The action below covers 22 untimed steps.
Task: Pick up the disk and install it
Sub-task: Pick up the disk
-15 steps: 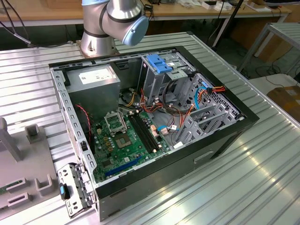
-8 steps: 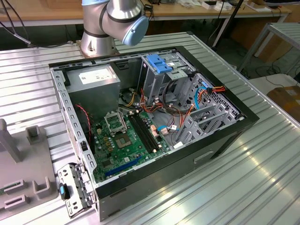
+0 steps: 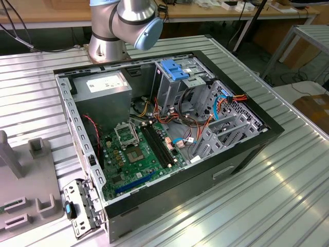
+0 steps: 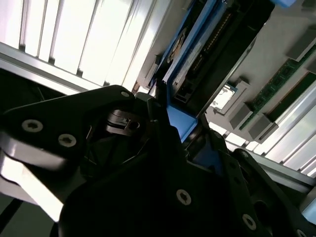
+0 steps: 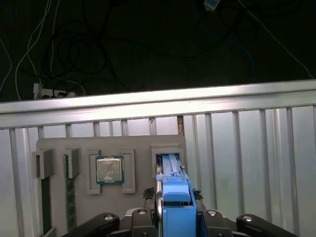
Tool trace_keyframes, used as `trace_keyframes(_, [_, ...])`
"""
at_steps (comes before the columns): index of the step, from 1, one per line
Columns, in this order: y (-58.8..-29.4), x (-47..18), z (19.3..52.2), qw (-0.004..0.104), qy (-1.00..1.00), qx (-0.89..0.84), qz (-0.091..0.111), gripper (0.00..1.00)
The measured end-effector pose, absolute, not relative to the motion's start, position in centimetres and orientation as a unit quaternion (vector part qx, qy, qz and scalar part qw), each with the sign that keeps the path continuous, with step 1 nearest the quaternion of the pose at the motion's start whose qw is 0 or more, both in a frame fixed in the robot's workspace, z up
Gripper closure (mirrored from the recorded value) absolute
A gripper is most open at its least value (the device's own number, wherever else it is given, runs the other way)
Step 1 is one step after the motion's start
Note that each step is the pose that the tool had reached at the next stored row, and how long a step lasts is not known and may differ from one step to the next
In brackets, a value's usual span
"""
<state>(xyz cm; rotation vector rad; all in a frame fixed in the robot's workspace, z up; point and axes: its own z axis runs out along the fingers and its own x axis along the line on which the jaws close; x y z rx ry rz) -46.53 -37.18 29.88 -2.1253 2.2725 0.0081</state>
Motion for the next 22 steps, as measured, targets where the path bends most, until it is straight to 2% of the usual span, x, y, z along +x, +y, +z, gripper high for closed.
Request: trace_keyframes(22, [-37.22,-46.64,29.87,0.015,0.709,-0.705,0.003,0.63])
